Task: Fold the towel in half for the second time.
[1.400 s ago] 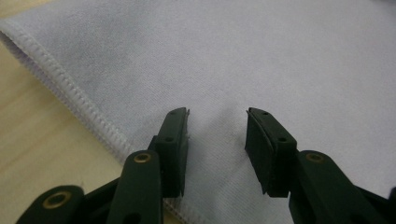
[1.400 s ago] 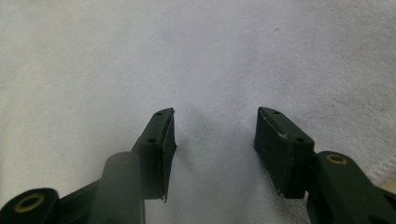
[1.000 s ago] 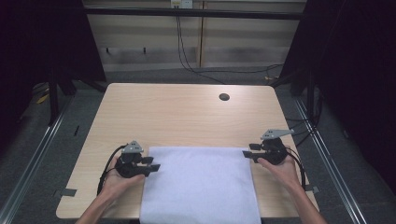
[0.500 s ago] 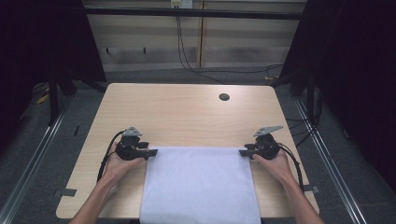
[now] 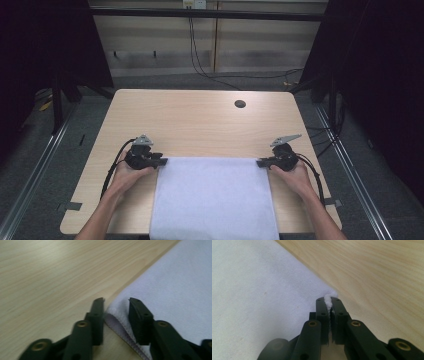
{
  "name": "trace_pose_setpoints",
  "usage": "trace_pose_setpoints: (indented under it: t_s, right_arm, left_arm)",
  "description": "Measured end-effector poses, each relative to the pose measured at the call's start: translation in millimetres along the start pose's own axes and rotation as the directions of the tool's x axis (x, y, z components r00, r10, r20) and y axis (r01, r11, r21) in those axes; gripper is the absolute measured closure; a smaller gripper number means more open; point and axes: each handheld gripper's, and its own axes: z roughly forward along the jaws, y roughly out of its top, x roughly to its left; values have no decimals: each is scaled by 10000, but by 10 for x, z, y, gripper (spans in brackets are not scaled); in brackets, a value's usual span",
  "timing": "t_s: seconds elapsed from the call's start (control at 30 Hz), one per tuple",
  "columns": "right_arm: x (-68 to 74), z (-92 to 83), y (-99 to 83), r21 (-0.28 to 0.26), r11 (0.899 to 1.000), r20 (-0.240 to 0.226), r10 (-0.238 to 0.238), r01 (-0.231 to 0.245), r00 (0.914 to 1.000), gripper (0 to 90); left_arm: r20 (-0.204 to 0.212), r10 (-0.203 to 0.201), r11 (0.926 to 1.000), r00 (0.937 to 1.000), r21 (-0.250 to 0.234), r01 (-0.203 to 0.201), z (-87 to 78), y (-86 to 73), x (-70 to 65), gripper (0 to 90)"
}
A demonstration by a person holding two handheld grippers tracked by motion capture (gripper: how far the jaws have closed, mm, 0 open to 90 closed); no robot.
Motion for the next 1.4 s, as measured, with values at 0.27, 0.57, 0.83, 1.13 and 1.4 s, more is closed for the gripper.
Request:
trace_pose_setpoints:
  t_s: [0.27, 0.57, 0.83, 1.13, 1.4]
  right_arm:
    - [-15, -136, 52, -842, 9950, -470, 505, -544, 9976, 864]
    - [-84, -422, 520, -1774, 9841, 76, 129, -114, 9999, 864]
    - [-221, -610, 1000, -2789, 9603, 580, 211, -41, 9981, 864]
    - [-217, -793, 990, -3357, 9419, 734, 181, 77, 9971, 865]
    - [-116, -875, 706, -3446, 9386, 357, -79, 197, 9993, 864]
  left_arm:
    - [245, -138, 9999, 9996, 56, 137, -114, 42, -5, 850]
    - [-207, -1, 9901, 9998, -1407, -28, -384, 512, 141, 849]
    - [-676, 11, 9746, 9977, -2233, -162, -570, 960, 223, 850]
    - [-1150, 443, 9669, 9924, -2450, -716, -697, 1036, 110, 849]
    - [-436, 407, 9543, 9982, -2943, -517, -815, 822, -70, 849]
